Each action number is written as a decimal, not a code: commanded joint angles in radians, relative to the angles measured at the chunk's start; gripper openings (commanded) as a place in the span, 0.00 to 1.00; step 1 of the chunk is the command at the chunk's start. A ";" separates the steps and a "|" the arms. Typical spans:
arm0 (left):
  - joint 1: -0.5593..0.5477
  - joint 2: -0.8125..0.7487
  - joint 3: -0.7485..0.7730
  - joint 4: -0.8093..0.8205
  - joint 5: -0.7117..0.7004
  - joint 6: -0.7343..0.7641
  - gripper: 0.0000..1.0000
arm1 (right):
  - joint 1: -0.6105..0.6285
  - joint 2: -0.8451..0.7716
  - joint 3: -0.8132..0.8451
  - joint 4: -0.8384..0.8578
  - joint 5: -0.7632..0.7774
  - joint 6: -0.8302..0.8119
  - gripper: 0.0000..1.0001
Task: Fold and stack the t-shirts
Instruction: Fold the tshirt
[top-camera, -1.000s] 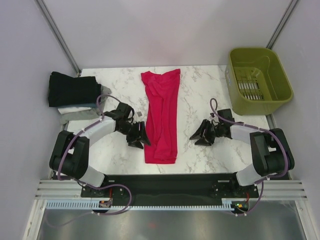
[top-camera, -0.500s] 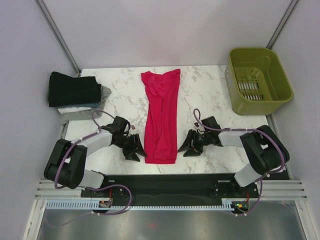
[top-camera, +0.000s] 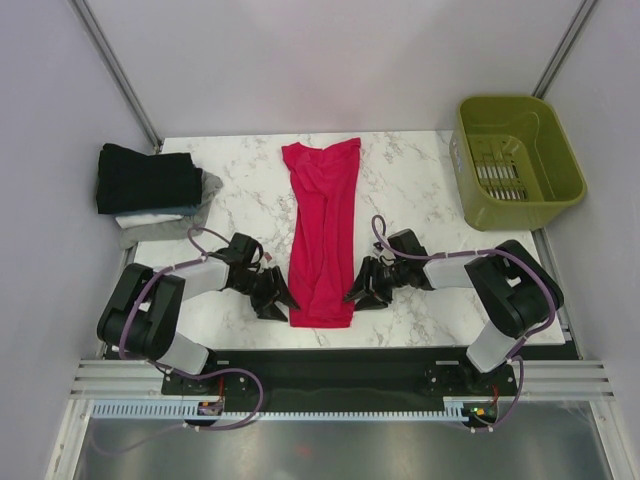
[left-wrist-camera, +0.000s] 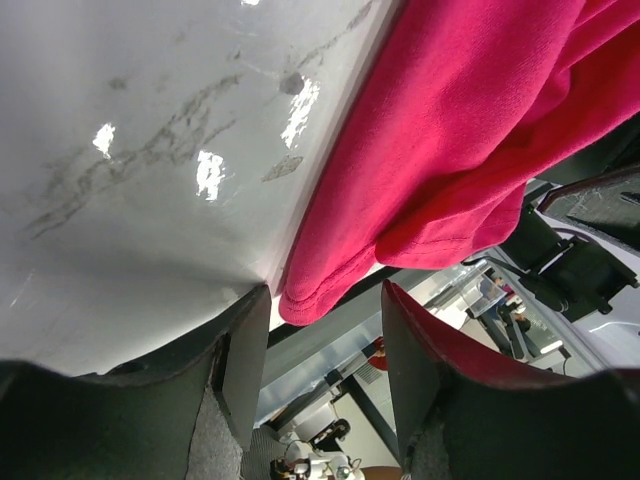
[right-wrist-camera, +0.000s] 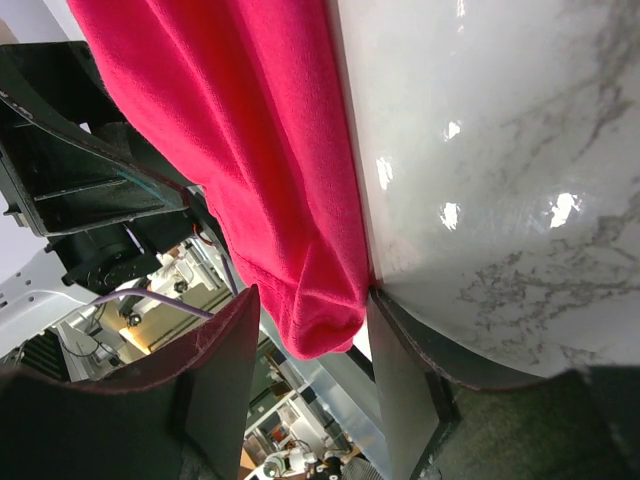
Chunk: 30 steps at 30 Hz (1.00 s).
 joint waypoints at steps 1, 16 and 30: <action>-0.001 0.025 -0.006 0.053 -0.091 -0.017 0.57 | 0.006 0.000 0.012 -0.020 0.032 -0.007 0.56; -0.015 0.071 0.004 0.073 -0.077 -0.033 0.45 | 0.059 0.041 0.012 0.005 0.011 0.006 0.44; -0.018 0.033 0.004 0.094 -0.045 -0.033 0.02 | 0.087 -0.011 0.049 0.006 0.026 -0.053 0.00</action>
